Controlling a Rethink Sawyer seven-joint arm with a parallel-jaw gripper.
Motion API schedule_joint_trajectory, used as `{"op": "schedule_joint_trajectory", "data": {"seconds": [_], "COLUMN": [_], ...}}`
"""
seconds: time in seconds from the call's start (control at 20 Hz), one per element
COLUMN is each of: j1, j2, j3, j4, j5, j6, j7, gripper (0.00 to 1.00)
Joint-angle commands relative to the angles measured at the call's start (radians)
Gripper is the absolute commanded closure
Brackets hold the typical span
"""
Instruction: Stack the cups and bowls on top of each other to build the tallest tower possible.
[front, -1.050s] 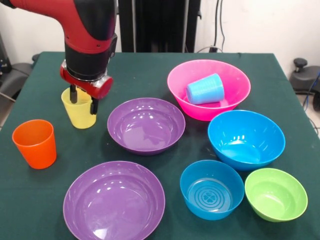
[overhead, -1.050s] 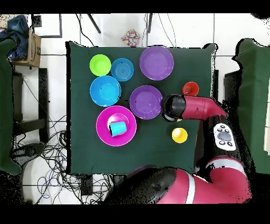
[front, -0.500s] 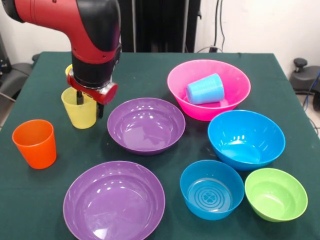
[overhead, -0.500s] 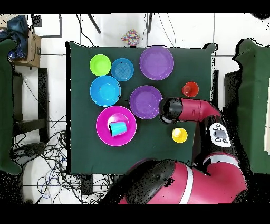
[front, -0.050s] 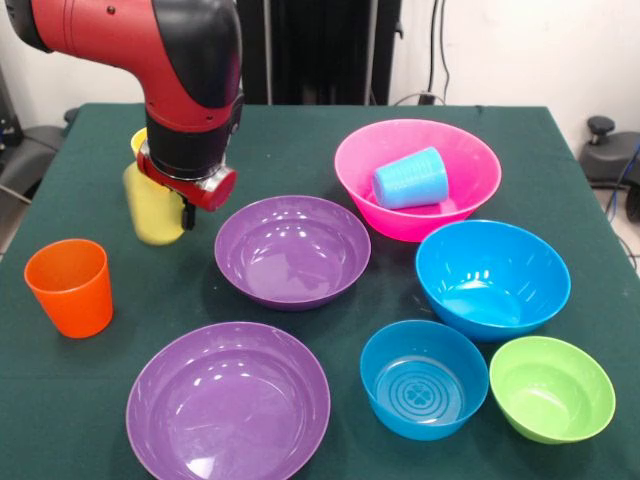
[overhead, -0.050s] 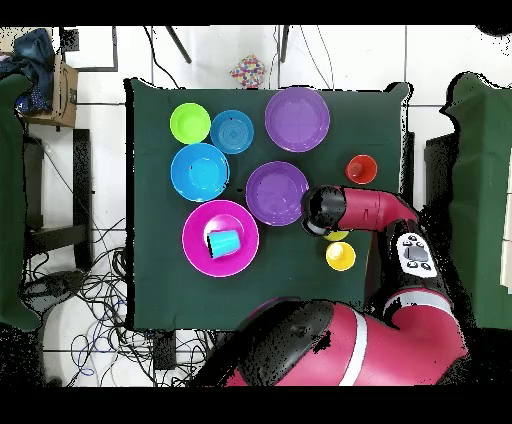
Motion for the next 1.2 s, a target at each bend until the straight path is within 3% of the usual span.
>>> {"op": "schedule_joint_trajectory", "data": {"seconds": [0.05,0.55,1.2], "j1": [0.002,0.016,0.055], "j2": [0.011,-0.006,-0.141], "j3": [0.085,0.074,0.065], "j4": [-0.001,0.009,0.029], "j5": [-0.036,-0.026,0.029], "j6": [-0.028,-0.060,0.104], "j7": [-0.074,-0.026,-0.027], "gripper": [1.00,1.00,1.00]}}
